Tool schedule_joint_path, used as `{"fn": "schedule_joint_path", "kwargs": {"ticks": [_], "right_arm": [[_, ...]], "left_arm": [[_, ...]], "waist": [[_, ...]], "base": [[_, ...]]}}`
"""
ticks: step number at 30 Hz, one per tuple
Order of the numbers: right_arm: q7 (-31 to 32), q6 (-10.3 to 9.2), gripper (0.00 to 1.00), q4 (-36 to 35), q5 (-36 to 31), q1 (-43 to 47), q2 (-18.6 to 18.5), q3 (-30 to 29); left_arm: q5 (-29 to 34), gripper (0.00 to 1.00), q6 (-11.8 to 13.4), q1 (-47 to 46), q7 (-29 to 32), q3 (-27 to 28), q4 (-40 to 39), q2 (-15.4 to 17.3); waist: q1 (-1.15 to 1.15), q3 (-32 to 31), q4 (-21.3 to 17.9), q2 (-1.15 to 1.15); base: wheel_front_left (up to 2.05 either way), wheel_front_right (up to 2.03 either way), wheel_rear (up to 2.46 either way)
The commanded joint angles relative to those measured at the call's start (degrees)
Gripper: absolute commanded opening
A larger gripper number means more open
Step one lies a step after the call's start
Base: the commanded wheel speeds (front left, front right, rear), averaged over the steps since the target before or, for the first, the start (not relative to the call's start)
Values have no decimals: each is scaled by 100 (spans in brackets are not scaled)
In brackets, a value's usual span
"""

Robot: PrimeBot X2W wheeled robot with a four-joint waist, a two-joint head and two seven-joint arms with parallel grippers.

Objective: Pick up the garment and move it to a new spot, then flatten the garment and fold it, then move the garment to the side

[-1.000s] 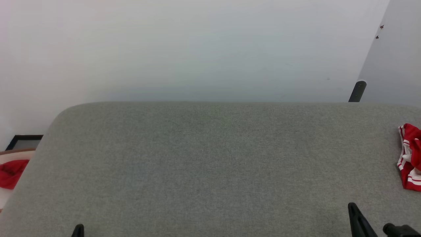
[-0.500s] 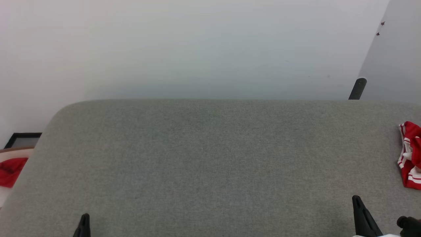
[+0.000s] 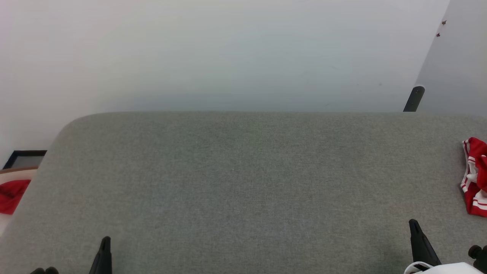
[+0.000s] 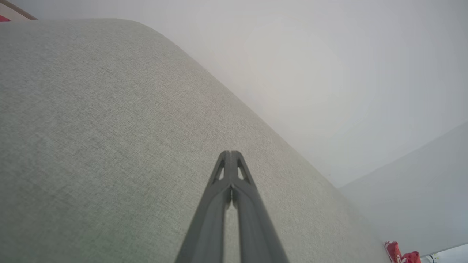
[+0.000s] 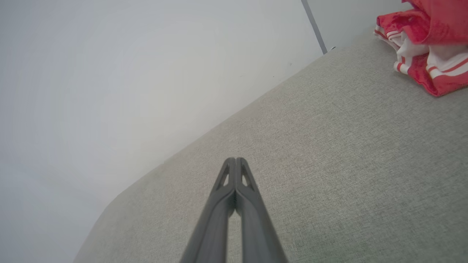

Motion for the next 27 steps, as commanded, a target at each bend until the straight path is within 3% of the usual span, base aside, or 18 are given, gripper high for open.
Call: {"fn": "schedule_joint_path", "kwargs": {"ticks": [1, 27], "right_arm": [[46, -2, 0, -52, 245, -195, -7, -40], [496, -3, 0, 35, 2177, -485, 30, -141]], "left_arm": [[-190, 0, -11, -156, 46, 12, -61, 19], [-1773, 0, -18, -562, 495, -2, -7, -260]], "waist": [[0, 8, -2, 0], [0, 127, -29, 0]], "base": [[0, 0, 0], [0, 0, 0]]}}
